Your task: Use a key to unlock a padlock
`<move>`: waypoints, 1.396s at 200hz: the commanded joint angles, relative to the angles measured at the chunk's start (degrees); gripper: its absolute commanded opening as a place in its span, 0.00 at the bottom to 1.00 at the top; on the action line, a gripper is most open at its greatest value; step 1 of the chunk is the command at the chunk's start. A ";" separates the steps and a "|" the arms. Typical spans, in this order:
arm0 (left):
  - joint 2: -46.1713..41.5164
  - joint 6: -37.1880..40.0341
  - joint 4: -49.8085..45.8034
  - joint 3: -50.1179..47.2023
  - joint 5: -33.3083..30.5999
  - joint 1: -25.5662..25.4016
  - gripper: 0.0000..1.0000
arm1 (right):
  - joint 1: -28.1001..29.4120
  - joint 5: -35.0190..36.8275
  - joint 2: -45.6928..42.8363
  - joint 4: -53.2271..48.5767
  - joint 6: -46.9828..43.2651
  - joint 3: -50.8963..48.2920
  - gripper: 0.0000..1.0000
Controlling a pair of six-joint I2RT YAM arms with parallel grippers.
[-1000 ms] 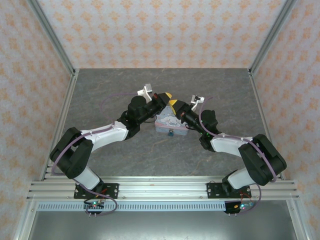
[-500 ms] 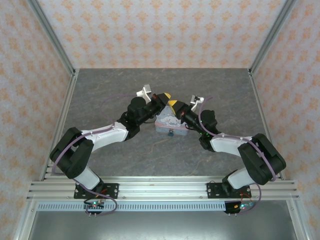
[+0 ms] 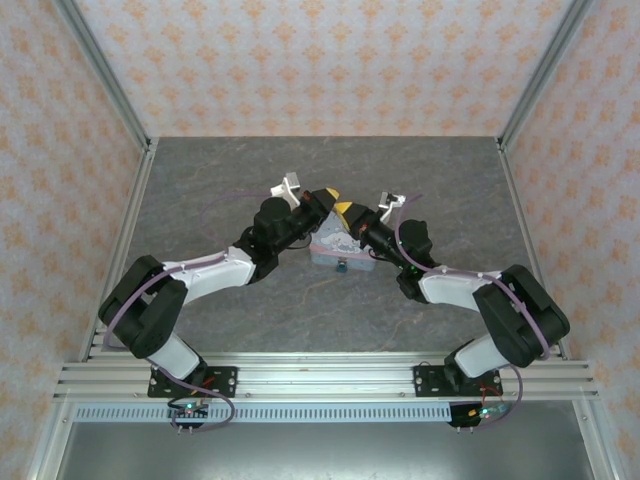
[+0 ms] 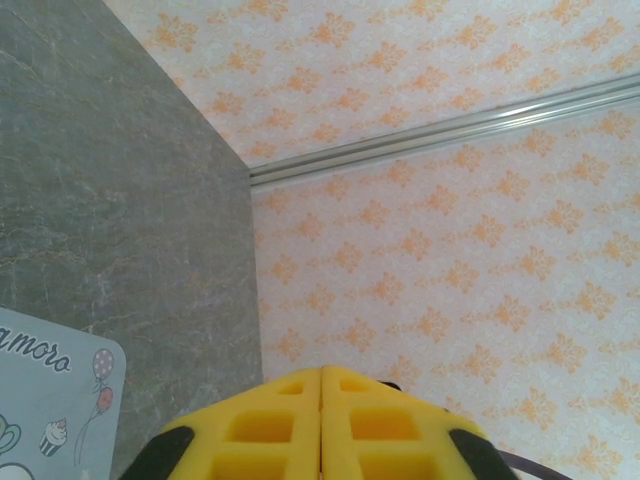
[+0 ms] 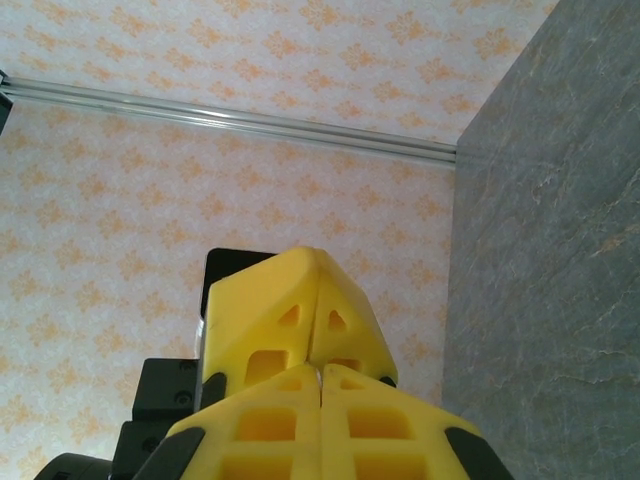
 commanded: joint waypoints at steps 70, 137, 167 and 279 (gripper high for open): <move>-22.57 12.15 -27.33 -4.79 -3.44 4.13 0.81 | -2.50 -2.49 -10.23 -10.04 -8.71 -4.97 0.00; -26.46 15.38 -47.64 -3.02 -0.72 4.62 0.82 | -2.47 -4.22 -18.16 -23.10 -19.16 -4.65 0.00; -19.51 2.62 -48.93 2.43 5.55 4.60 0.77 | -0.39 0.19 -22.28 -36.73 -30.98 -0.68 0.00; -2.35 -25.08 -42.75 16.16 10.57 0.74 0.38 | 15.67 31.48 -23.26 -50.87 -55.63 7.76 0.00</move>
